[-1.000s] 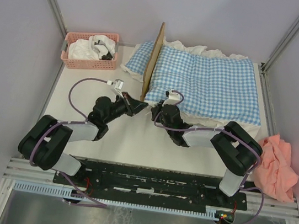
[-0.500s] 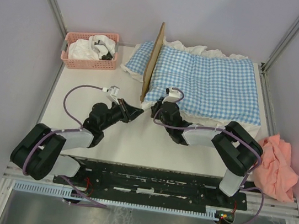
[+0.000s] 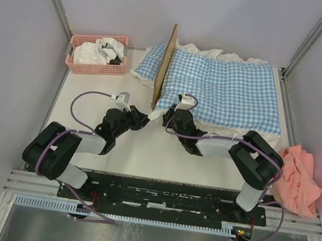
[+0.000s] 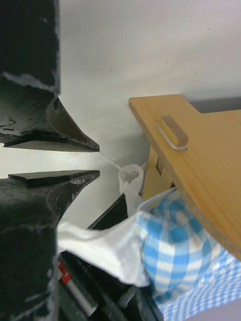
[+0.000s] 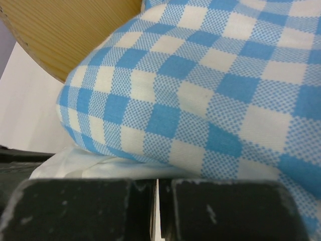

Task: Set up the pet bed
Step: Tie the ropes to the bed frame.

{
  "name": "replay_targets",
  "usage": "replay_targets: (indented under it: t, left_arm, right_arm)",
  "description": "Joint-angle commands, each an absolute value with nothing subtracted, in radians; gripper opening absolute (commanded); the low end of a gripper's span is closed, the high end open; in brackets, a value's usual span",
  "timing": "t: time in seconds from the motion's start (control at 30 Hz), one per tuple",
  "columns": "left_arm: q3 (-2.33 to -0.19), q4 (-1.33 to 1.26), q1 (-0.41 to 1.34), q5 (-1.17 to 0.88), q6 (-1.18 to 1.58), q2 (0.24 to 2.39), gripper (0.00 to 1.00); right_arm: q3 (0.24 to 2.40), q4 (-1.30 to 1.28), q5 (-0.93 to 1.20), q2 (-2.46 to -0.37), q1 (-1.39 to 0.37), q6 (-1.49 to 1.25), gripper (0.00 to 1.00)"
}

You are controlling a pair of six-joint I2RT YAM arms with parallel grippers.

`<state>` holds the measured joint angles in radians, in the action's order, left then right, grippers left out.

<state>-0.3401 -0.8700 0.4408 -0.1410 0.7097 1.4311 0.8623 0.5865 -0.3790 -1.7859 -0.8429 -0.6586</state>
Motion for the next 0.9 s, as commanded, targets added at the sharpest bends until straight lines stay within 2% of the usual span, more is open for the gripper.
replay_targets:
  t: [0.0, 0.27, 0.57, 0.6, 0.73, 0.77, 0.87]
  left_arm:
    - [-0.422, -0.946, 0.443, -0.173, 0.623, 1.529, 0.29]
    - [-0.479, -1.124, 0.437, -0.367, 0.643, 1.746, 0.38]
    - [-0.514, -1.201, 0.439, -0.405, 0.660, 1.845, 0.43]
    - [-0.517, -1.200, 0.437, -0.404, 0.659, 1.849, 0.41]
    - [-0.507, -1.188, 0.438, -0.391, 0.666, 1.847, 0.09]
    - [-0.494, -1.185, 0.437, -0.379, 0.671, 1.842, 0.04]
    - [-0.451, -1.181, 0.436, -0.346, 0.700, 1.831, 0.03]
  right_arm:
    - [0.895, 0.606, -0.396, -1.741, -0.847, -0.666, 0.02]
    - [0.894, 0.601, -0.401, -1.732, -0.847, -0.665, 0.02]
    - [0.892, 0.596, -0.409, -1.732, -0.845, -0.660, 0.02]
    - [0.892, 0.597, -0.409, -1.732, -0.845, -0.660, 0.02]
    - [0.894, 0.595, -0.419, -1.731, -0.844, -0.659, 0.02]
    - [0.894, 0.594, -0.421, -1.729, -0.844, -0.660, 0.02]
    - [0.894, 0.591, -0.428, -1.723, -0.844, -0.658, 0.02]
